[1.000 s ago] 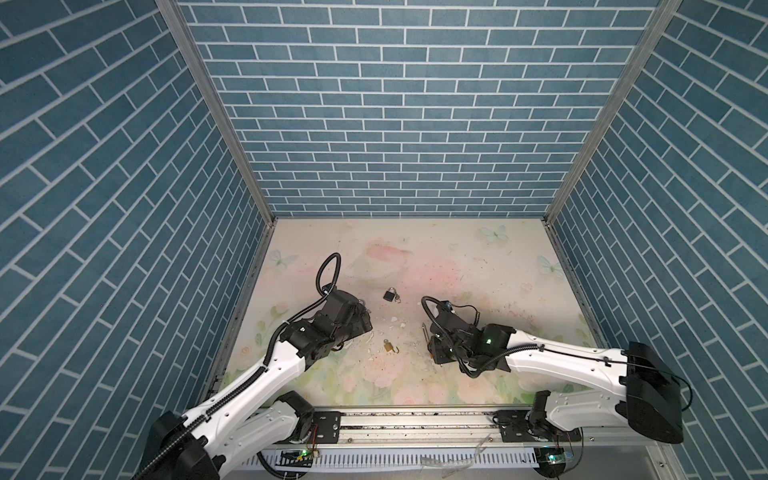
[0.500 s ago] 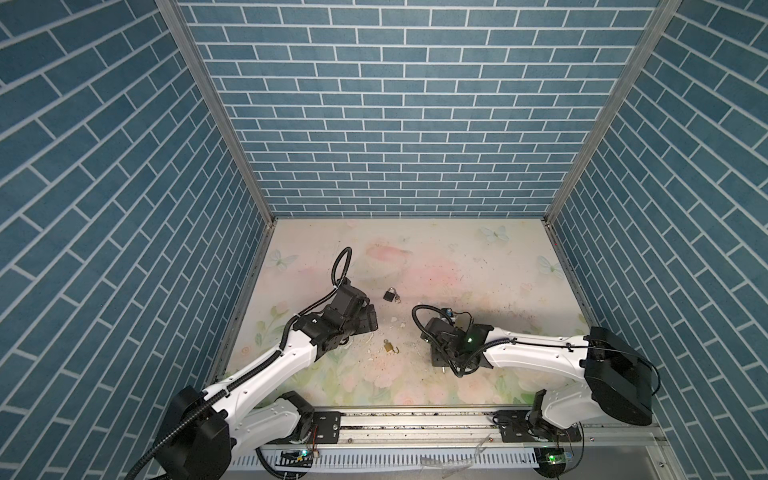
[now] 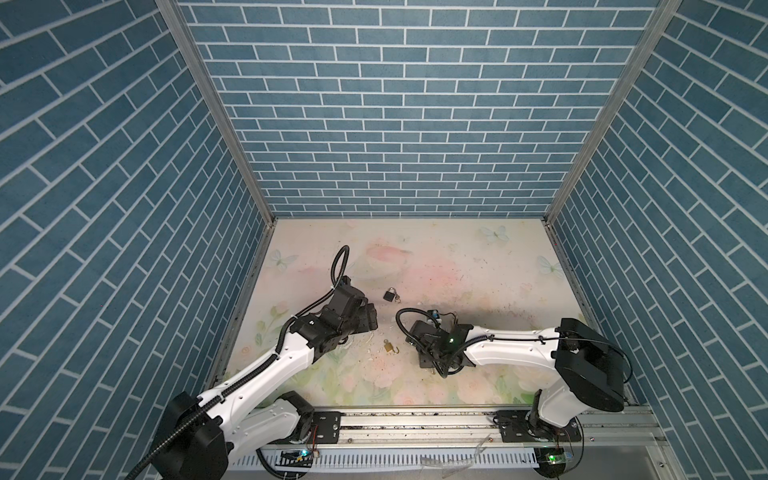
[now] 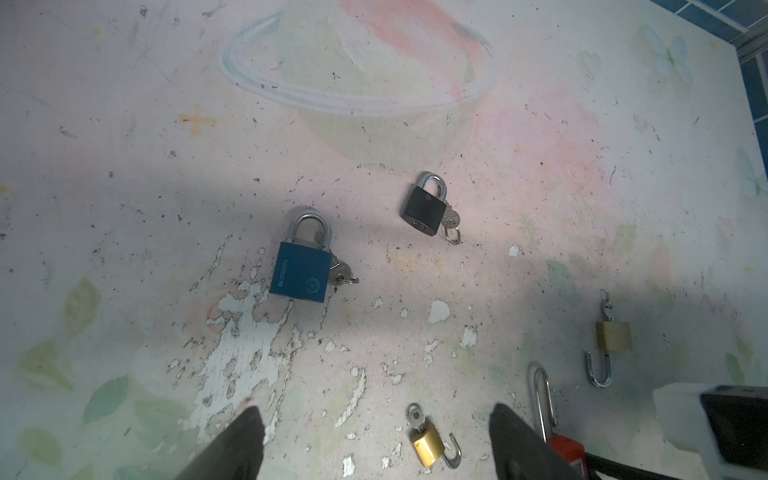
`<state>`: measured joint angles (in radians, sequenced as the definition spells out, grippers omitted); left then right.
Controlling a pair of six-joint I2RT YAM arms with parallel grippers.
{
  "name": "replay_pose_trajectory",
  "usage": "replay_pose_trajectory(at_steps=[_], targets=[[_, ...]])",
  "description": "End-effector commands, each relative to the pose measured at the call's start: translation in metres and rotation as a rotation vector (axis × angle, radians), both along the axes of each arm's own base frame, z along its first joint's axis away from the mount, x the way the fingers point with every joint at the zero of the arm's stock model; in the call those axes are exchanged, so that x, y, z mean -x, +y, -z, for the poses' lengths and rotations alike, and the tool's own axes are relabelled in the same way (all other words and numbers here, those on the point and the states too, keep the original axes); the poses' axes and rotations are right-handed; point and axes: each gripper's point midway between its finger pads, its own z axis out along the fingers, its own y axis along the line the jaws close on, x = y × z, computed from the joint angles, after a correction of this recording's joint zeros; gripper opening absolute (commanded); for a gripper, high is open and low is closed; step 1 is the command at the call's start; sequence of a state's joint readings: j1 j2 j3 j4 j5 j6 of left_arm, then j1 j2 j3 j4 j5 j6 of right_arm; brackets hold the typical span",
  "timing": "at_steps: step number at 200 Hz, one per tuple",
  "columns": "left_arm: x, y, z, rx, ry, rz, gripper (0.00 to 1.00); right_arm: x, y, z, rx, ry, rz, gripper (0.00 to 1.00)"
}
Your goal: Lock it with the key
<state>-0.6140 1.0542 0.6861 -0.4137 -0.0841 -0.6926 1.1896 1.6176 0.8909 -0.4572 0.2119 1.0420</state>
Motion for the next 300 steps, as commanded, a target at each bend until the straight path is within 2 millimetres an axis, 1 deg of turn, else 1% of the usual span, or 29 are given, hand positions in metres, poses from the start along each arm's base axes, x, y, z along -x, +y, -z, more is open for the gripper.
replay_pose_trajectory(at_steps=[1, 20, 33, 51, 63, 81, 86, 106, 133, 151, 164, 181, 212, 227, 256, 283, 300], targets=[[0.004, 0.004, 0.001, -0.014, 0.006, -0.007, 0.86, 0.002, -0.003, -0.005, 0.011, 0.001, 0.022, 0.42], [0.007, 0.005, -0.001, -0.028, 0.015, 0.001, 0.86, -0.001, -0.003, -0.023, -0.039, -0.034, 0.029, 0.50], [0.010, 0.007, -0.005, -0.045, 0.015, 0.004, 0.86, -0.007, -0.004, -0.046, -0.085, -0.087, 0.035, 0.55], [0.017, 0.005, -0.008, -0.080, 0.023, 0.012, 0.86, -0.018, -0.012, -0.075, -0.152, -0.147, 0.051, 0.59], [0.025, 0.001, -0.008, -0.099, 0.032, 0.014, 0.86, -0.026, -0.022, -0.089, -0.187, -0.179, 0.071, 0.62], [0.041, -0.009, -0.005, -0.115, 0.059, 0.012, 0.86, -0.037, -0.044, -0.100, -0.203, -0.225, 0.122, 0.63], [0.046, -0.013, -0.003, -0.115, 0.069, 0.008, 0.86, -0.040, -0.051, -0.103, -0.205, -0.238, 0.141, 0.69], [0.068, -0.036, 0.007, -0.117, 0.118, 0.009, 0.85, -0.050, -0.079, -0.104, -0.196, -0.272, 0.214, 0.70], [0.095, -0.072, 0.023, -0.109, 0.201, 0.004, 0.84, -0.057, -0.112, -0.097, -0.189, -0.297, 0.300, 0.74], [0.105, -0.100, 0.031, -0.117, 0.245, 0.010, 0.84, -0.061, -0.137, -0.090, -0.191, -0.305, 0.389, 0.74], [0.108, -0.117, 0.038, -0.129, 0.278, 0.009, 0.84, -0.062, -0.154, -0.087, -0.207, -0.309, 0.464, 0.74], [0.110, -0.141, 0.045, -0.139, 0.304, 0.014, 0.84, -0.061, -0.169, -0.086, -0.244, -0.319, 0.526, 0.74], [0.111, -0.175, 0.053, -0.132, 0.330, 0.020, 0.84, -0.060, -0.180, -0.089, -0.287, -0.356, 0.517, 0.74], [0.112, -0.185, 0.059, -0.136, 0.345, 0.018, 0.84, -0.060, -0.184, -0.088, -0.275, -0.353, 0.506, 0.74], [0.111, -0.186, 0.072, -0.173, 0.360, -0.018, 0.81, -0.059, -0.186, -0.086, -0.270, -0.343, 0.491, 0.74], [0.105, -0.189, 0.079, -0.206, 0.357, -0.021, 0.79, -0.058, -0.184, -0.086, -0.302, -0.346, 0.484, 0.74], [0.099, -0.188, 0.081, -0.238, 0.347, -0.031, 0.74, -0.058, -0.183, -0.087, -0.314, -0.350, 0.479, 0.73]])
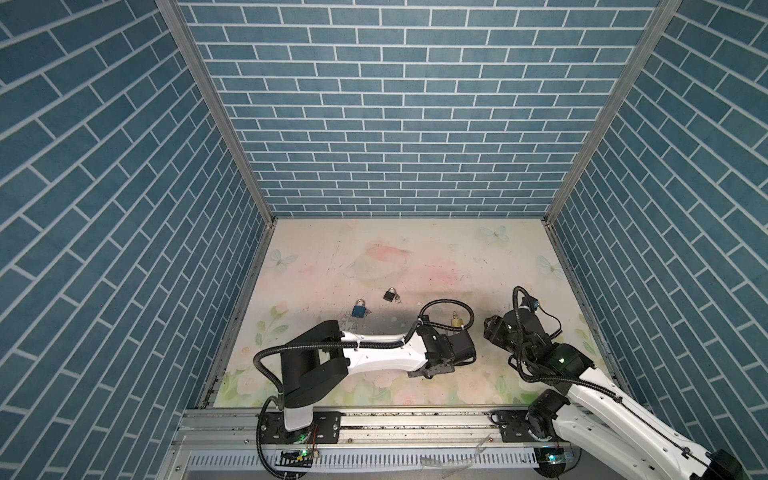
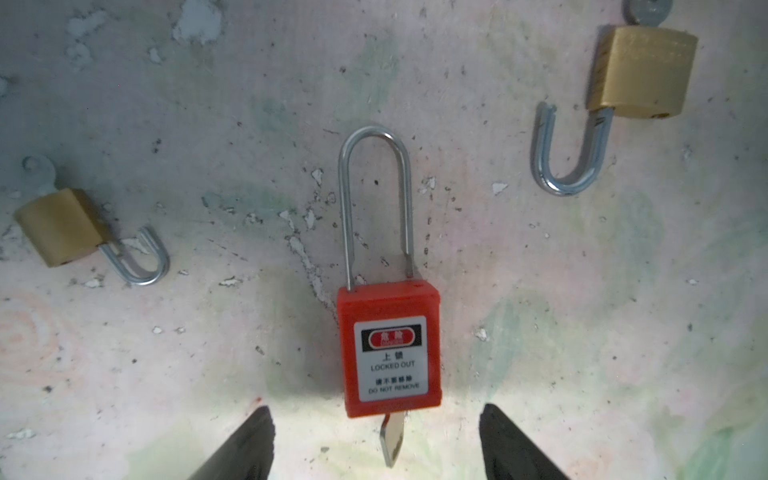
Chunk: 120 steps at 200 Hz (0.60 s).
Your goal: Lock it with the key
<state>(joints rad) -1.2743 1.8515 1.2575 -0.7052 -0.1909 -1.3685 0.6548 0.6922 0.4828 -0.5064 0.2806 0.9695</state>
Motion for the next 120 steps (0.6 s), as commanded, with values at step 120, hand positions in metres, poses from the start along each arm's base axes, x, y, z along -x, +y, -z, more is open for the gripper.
replay_pose_trajectory(at_steps=[120], targets=[[-0.021, 0.006, 0.028, -0.140, -0.014, 0.004, 0.60, -0.003, 0.005, -0.004, -0.003, -0.011, -0.038, 0.73]])
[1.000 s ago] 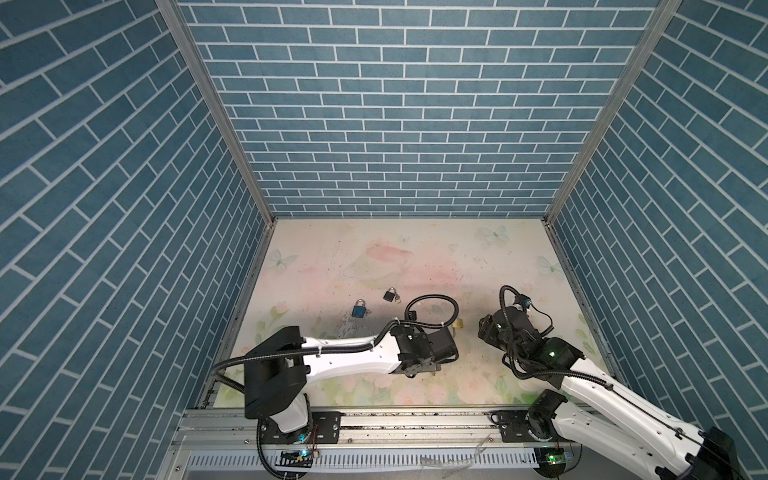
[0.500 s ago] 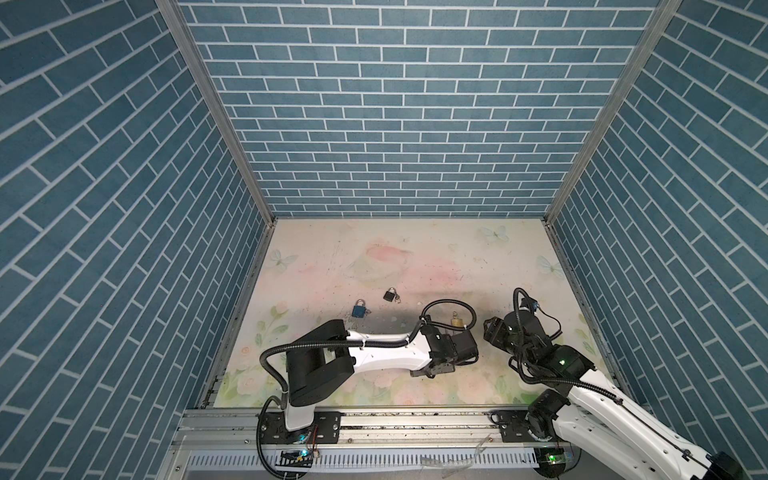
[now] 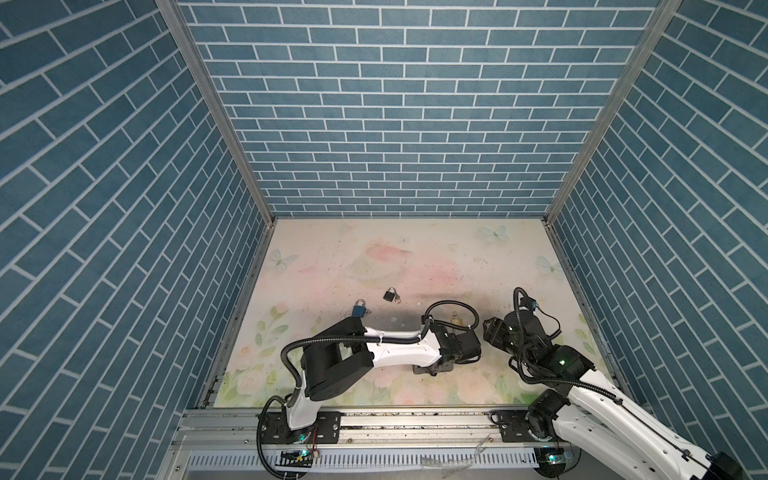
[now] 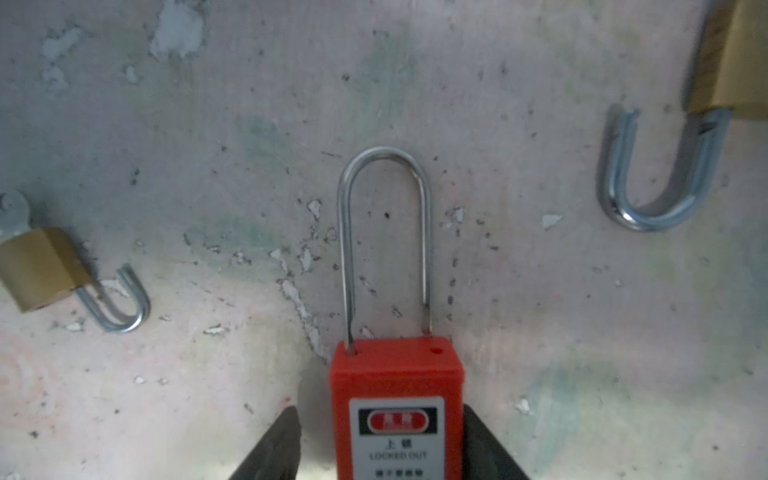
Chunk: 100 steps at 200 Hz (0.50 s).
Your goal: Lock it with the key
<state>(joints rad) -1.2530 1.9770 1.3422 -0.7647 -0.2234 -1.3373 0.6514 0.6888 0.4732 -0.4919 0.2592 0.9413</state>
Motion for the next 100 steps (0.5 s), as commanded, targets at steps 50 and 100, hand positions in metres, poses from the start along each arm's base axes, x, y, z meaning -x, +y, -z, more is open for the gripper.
replay_pose_trajectory(at_steps=[50, 100], targets=[[-0.010, 0.005, 0.008, -0.030, -0.013, 0.036, 0.31, -0.005, 0.006, -0.009, -0.010, -0.004, -0.012, 0.72], [-0.040, 0.001, -0.043, -0.014, -0.235, 0.291, 0.22, -0.014, 0.023, -0.056, -0.019, -0.113, -0.141, 0.71]])
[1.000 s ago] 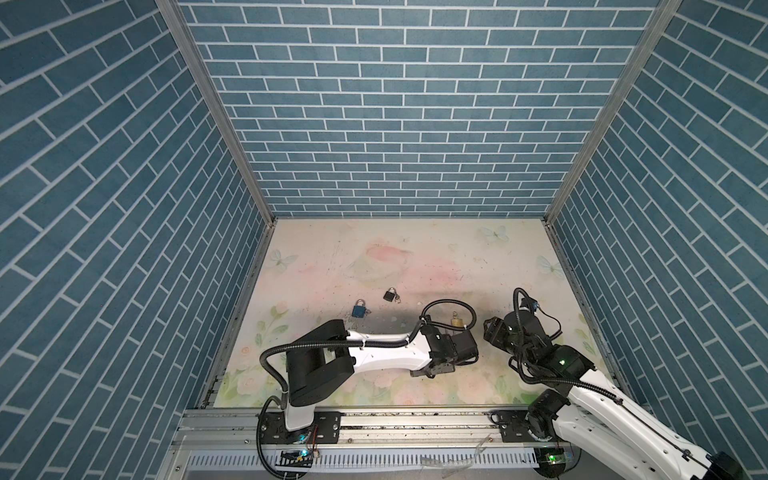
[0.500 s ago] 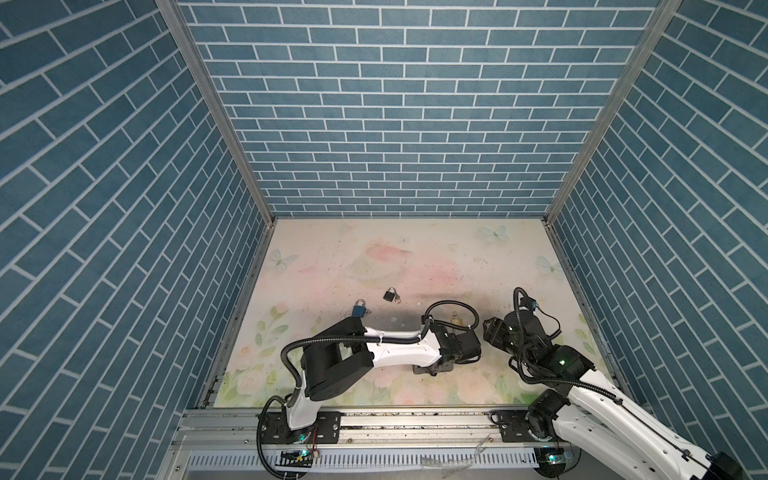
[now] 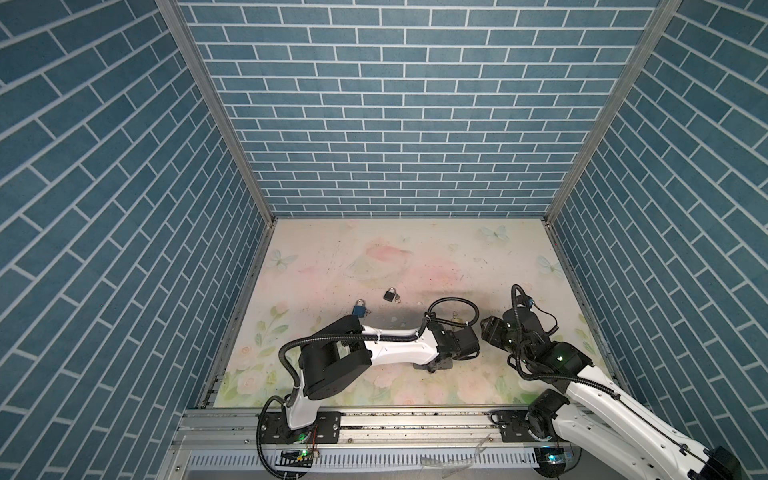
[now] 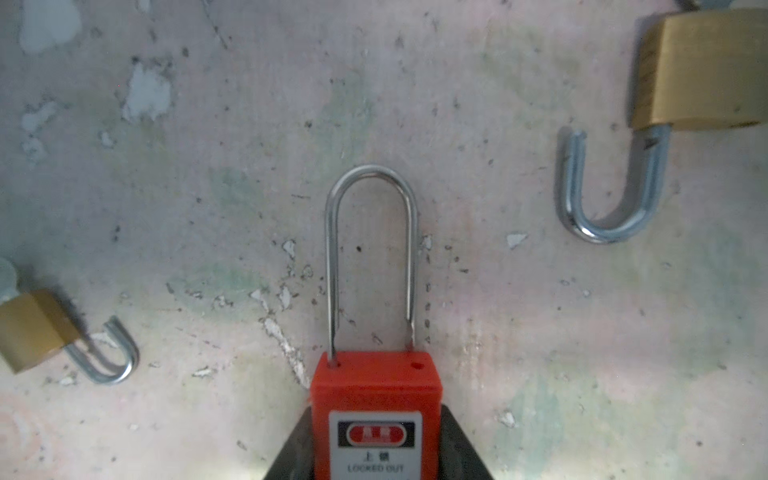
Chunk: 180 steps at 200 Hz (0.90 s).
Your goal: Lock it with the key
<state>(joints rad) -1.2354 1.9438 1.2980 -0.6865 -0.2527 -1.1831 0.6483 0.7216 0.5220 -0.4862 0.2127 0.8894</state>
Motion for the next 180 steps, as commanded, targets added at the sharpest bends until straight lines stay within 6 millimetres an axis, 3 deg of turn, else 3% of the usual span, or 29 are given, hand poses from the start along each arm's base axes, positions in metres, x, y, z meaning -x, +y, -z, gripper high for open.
replay_pose_trajectory(at_steps=[1, 21, 45, 62, 91, 106, 128, 150, 180], targets=[[-0.028, 0.002, -0.041, -0.012, -0.192, 0.175, 0.22, -0.010, 0.011, -0.044, -0.018, -0.106, -0.077, 0.71], [-0.047, 0.005, -0.087, -0.056, -0.393, 0.387, 0.16, -0.012, 0.014, -0.075, -0.032, -0.157, -0.116, 0.71], [-0.057, 0.013, -0.135, -0.110, -0.606, 0.684, 0.11, -0.011, 0.023, -0.109, -0.076, -0.195, -0.200, 0.73], [-0.053, 0.021, -0.168, -0.101, -0.766, 0.889, 0.09, -0.005, 0.038, -0.128, -0.123, -0.194, -0.312, 0.73], [-0.039, 0.051, -0.206, -0.030, -1.052, 1.146, 0.09, 0.017, 0.069, -0.151, -0.213, -0.183, -0.554, 0.73], [-0.033, 0.066, -0.212, -0.057, -1.165, 1.229, 0.11, 0.031, 0.084, -0.162, -0.272, -0.192, -0.674, 0.72], [-0.037, 0.078, -0.203, -0.139, -1.139, 1.310, 0.10, 0.045, 0.101, -0.174, -0.362, -0.184, -0.790, 0.69], [-0.036, 0.078, -0.199, -0.161, -1.113, 1.370, 0.04, 0.049, 0.114, -0.181, -0.374, -0.194, -0.859, 0.68], [-0.028, 0.072, -0.201, -0.111, -1.129, 1.424, 0.04, 0.049, 0.133, -0.170, -0.263, -0.198, -0.926, 0.66]])
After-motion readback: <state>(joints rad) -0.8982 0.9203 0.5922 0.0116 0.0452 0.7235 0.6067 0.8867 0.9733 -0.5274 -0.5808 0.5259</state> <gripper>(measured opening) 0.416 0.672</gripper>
